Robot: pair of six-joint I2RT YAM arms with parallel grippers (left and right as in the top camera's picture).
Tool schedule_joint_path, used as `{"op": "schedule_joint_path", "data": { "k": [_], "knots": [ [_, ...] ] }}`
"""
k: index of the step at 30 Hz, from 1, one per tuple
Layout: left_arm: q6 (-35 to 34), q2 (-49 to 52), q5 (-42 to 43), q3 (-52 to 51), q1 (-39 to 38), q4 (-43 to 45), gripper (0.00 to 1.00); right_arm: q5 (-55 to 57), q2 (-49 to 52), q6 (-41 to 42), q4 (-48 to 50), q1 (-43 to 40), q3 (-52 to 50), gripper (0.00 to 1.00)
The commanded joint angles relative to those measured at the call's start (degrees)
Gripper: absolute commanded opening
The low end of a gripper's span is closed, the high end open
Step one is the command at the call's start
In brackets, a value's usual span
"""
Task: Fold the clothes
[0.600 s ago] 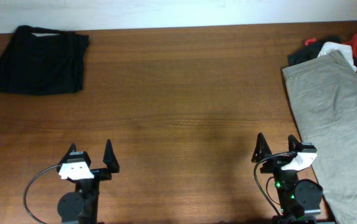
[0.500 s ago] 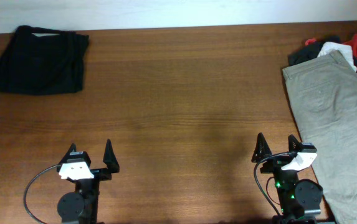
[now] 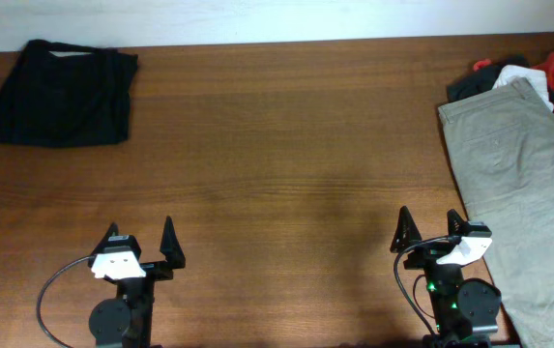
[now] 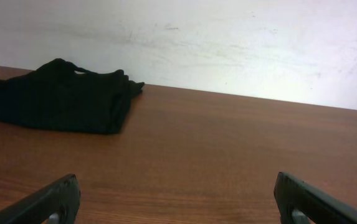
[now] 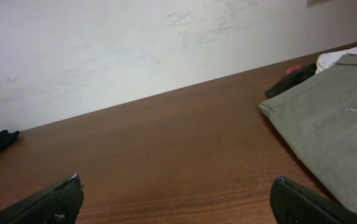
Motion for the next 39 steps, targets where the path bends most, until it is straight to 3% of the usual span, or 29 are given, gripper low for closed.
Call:
{"op": "schedule_joint_path", "data": {
  "k": [1,22,23,24,26,32,39],
  "knots": [
    [0.1,0.1,-0.6,-0.3,-0.2,-0.1,0.99,0.5,-0.3,-0.1,-0.2,-0.5,-0.4,0.99],
    [0.1,0.1,-0.6,-0.3,-0.2,-0.1,0.99,0.5,-0.3,0.7,0.4,-0.5,-0.4,0.99],
    [0.1,0.1,-0.6,-0.3,-0.2,-0.1,0.99,-1.0,-0.3,4.1,1.8,-0.4,-0.4,0.99],
    [0.1,0.1,-0.6,-0.3,-0.2,-0.1,0.99,-12.7,-0.3,13.7,0.6,-0.3,-0.4,0.99],
    [0.1,0.1,-0.6,-0.3,-0.2,-0.1,0.99,-24.5,-0.1,18.8,2.0,-0.3,-0.4,0.99],
    [0.1,0.1,-0.6,-0.3,-0.2,-0.1,0.99,-33.2,-0.1,19.0,7.8,-0.3,-0.4,0.99],
    [0.1,0.1,-0.6,-0.3,-0.2,-0.1,0.99,-31.6,-0.1,18.9,15.7,-0.3,2.0,0.99]
  ]
}}
